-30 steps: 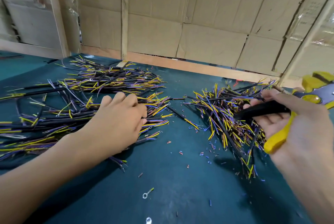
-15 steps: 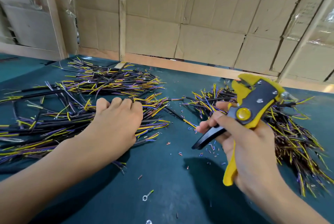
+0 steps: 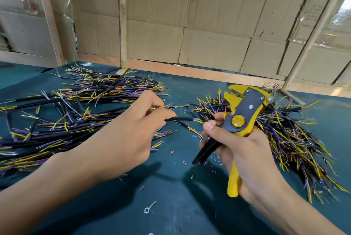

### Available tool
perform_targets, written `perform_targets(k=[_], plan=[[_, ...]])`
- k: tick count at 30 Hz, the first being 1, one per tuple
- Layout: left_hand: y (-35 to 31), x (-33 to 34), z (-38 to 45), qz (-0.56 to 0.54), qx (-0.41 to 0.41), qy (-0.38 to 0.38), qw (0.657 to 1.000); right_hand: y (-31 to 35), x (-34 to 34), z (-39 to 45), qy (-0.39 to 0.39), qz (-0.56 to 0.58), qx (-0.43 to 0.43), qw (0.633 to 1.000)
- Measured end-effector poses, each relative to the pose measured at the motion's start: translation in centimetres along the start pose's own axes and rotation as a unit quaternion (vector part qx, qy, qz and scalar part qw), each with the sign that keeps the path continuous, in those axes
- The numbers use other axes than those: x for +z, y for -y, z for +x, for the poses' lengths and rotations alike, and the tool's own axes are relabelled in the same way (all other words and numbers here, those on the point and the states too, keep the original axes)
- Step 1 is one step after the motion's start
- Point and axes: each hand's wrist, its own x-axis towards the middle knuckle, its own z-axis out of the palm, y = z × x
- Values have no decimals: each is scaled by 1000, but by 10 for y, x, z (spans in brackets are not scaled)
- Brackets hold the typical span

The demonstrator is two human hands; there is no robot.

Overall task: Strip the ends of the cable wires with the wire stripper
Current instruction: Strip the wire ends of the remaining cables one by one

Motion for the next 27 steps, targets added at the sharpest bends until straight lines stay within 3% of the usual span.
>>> perform_targets(k=[3, 5, 10, 13, 17, 20, 23, 27], plan=[[-7, 2, -1, -180, -78, -13, 980, 3, 0, 2, 23, 33, -16, 999], [-9, 0, 0, -300, -153, 54, 940, 5, -1, 4, 22, 51, -33, 998], [-2, -5, 1, -402, -213, 210, 865, 10, -5, 8, -7, 61, -45, 997], [0, -8, 2, -440, -219, 254, 833, 10, -6, 9, -20, 57, -49, 997], [-2, -9, 0, -537, -225, 311, 751, 9, -7, 10, -28, 52, -57, 997], [-5, -6, -1, -592, -235, 280, 718, 9, -9, 10, -44, 44, -74, 995], [-7, -1, 1, -650, -260, 180, 691, 10, -7, 9, -52, 45, -80, 994], [-12, 2, 3, -684, -260, 68, 678, 7, 0, 1, 51, 21, -19, 998]])
